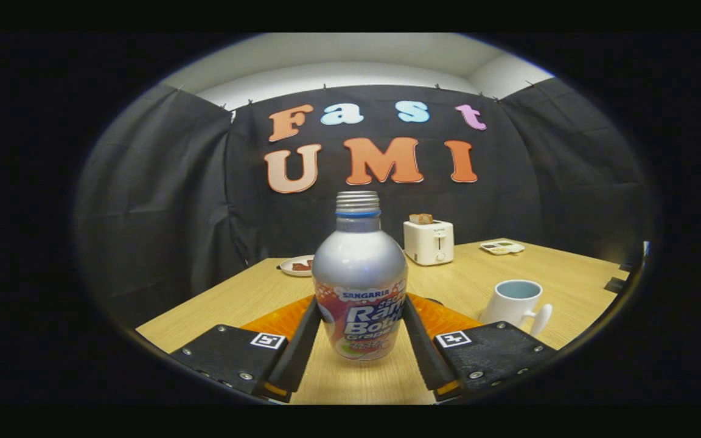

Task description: Take the bottle from table, then pour the juice into the cup, finally place the bottle on the coaster

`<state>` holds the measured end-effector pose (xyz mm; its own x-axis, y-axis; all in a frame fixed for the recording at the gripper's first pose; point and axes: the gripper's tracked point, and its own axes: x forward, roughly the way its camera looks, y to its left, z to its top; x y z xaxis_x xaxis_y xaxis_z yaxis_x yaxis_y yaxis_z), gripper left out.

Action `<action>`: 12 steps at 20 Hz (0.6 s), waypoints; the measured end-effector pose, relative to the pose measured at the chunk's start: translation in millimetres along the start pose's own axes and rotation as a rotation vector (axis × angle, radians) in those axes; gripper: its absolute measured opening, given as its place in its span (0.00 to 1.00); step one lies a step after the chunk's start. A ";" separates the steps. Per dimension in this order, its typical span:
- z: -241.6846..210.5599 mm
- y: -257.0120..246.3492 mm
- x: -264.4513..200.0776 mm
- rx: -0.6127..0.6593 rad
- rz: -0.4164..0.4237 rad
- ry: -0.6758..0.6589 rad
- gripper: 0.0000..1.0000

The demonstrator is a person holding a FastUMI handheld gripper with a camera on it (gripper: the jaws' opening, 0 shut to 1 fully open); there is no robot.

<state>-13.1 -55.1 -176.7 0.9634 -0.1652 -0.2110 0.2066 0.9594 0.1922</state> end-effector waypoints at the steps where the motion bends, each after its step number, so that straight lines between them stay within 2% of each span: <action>1: 1.3 -3.8 1.3 0.015 -0.001 0.003 0.75; 12: -10.5 -5.6 24.9 0.309 0.046 0.070 0.75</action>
<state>7.9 -62.2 -193.2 0.9611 -0.0964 -0.2588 0.2151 0.8490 0.4826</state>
